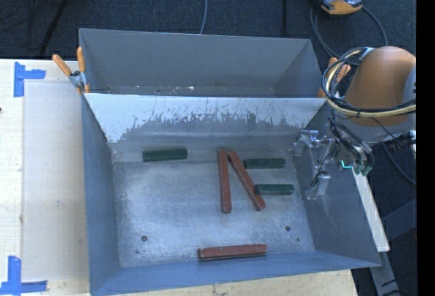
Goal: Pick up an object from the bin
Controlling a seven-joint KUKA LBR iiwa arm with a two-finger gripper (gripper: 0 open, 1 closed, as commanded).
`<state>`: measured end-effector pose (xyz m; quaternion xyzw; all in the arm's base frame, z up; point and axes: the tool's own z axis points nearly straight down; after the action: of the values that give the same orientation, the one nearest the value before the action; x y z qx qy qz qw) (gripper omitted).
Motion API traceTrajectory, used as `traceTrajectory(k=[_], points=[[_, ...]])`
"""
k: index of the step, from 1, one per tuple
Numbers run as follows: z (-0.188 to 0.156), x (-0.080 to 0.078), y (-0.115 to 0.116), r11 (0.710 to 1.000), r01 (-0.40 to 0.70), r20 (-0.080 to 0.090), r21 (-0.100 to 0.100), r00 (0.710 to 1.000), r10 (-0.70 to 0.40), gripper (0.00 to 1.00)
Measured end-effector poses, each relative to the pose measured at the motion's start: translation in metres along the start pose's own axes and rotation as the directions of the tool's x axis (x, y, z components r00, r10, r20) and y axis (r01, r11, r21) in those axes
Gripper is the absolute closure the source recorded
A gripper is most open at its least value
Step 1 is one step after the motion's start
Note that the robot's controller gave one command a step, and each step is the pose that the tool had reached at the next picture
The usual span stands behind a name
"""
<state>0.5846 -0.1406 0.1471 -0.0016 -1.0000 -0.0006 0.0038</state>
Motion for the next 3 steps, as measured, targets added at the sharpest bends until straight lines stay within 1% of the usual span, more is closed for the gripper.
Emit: traceTrajectory(k=[1,2,3], points=[[-0.005,-0.002,0.0,1.0,0.003,0.007,0.001,1.0,-0.003,0.0],[0.047,0.009,0.007,0.999,-0.042,0.014,0.001,0.999,0.042,0.0],[0.074,-0.004,0.043,0.962,-0.273,0.019,-0.002,0.962,0.273,1.0]])
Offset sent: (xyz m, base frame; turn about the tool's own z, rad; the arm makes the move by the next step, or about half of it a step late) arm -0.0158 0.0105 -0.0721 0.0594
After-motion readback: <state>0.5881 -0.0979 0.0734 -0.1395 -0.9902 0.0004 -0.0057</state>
